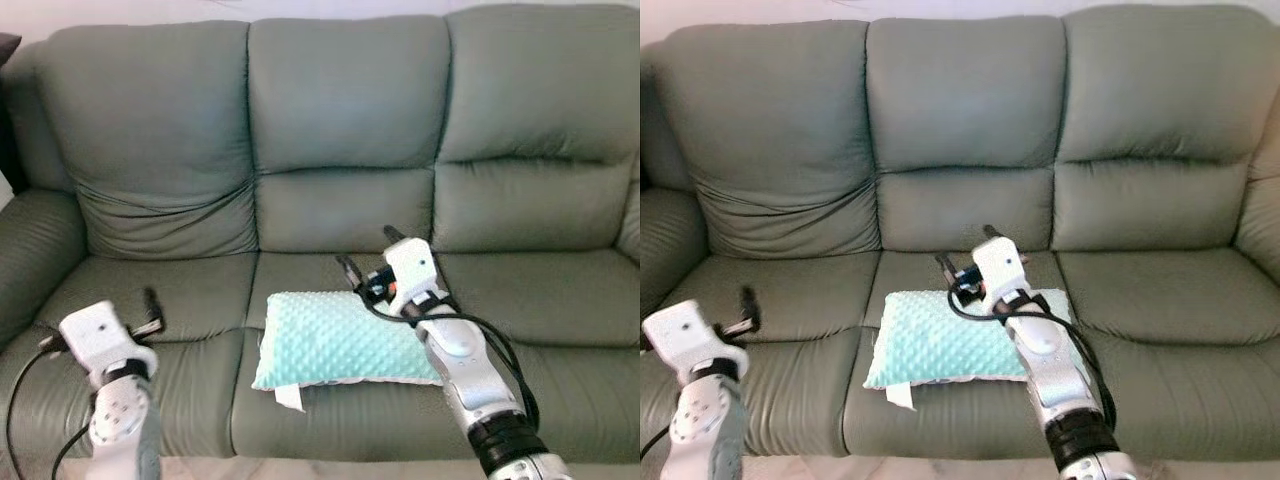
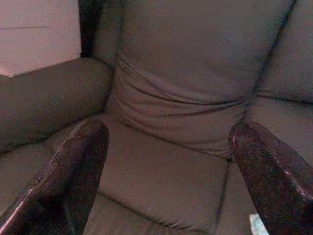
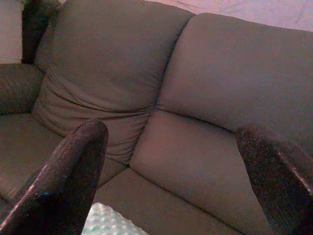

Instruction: Move the pillow to the sofa

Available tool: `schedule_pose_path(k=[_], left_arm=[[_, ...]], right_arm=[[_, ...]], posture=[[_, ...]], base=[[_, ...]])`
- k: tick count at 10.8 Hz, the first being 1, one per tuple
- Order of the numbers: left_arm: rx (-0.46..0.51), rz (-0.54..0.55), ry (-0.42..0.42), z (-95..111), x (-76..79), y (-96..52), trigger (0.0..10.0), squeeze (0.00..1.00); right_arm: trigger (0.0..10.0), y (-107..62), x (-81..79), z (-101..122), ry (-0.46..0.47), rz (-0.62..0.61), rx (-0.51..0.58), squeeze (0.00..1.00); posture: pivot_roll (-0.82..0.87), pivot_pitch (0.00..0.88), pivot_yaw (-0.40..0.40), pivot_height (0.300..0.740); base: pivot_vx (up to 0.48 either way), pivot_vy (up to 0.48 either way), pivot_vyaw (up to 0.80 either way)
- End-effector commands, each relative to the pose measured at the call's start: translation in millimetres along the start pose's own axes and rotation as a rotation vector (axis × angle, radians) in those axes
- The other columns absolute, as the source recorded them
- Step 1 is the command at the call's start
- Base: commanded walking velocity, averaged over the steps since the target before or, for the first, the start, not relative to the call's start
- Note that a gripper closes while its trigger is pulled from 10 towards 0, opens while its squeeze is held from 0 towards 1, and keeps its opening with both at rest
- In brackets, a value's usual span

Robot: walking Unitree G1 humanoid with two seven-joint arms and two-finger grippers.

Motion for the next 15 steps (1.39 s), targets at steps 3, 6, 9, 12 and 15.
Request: schedule_pose_path(k=[3, 6, 9, 12, 15], left_arm=[[-0.004, -0.002, 0.048, 1.5, 0.5, 1.7, 10.0, 0.0], [-0.046, -0.03, 0.071, -2.7, 3.3, 2.0, 10.0, 0.0], [-0.071, -0.041, 0.06, -3.9, 1.8, 4.8, 10.0, 0.0], [-0.091, -0.034, 0.03, -6.2, -0.5, 3.6, 10.0, 0.0], [-0.08, -0.01, 0.034, -2.3, -4.4, 7.0, 10.0, 0.0]], right_arm=[[10.0, 0.0, -7.2, 0.9, 0.016, 0.005, 0.01, 0.0], [10.0, 1.3, -12.4, -1.6, -0.013, 0.023, 0.007, 0.0], [10.0, 6.2, -15.1, 0.6, -0.006, 0.035, 0.011, 0.0], [10.0, 11.4, -15.7, 4.9, -0.002, 0.026, 0.025, 0.0], [10.0, 17.7, -14.3, 10.5, 0.005, 0.006, 0.046, 0.0]], posture=[[-0.18, 0.0, 0.087, 0.74], [-0.17, 0.0, 0.087, 0.74], [-0.16, 0.0, 0.083, 0.74], [-0.17, 0.0, 0.089, 0.74], [-0.18, 0.0, 0.104, 0.74]], base=[[0.0, 0.0, 0.0], [0.0, 0.0, 0.27], [0.0, 0.0, 0.8], [0.0, 0.0, 0.8], [0.0, 0.0, 0.8]])
Point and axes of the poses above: a point about 5 cm out from each wrist's last joint towards the gripper, its own y axis pointing out of the wrist towards the gripper, its own z axis along the axis of the wrist's last joint, x = y × z, the point moved 5 cm from there along y, pointing out of the wrist towards the gripper, and after that the axes turned 8 degrees about y, right-handed, at the moved point
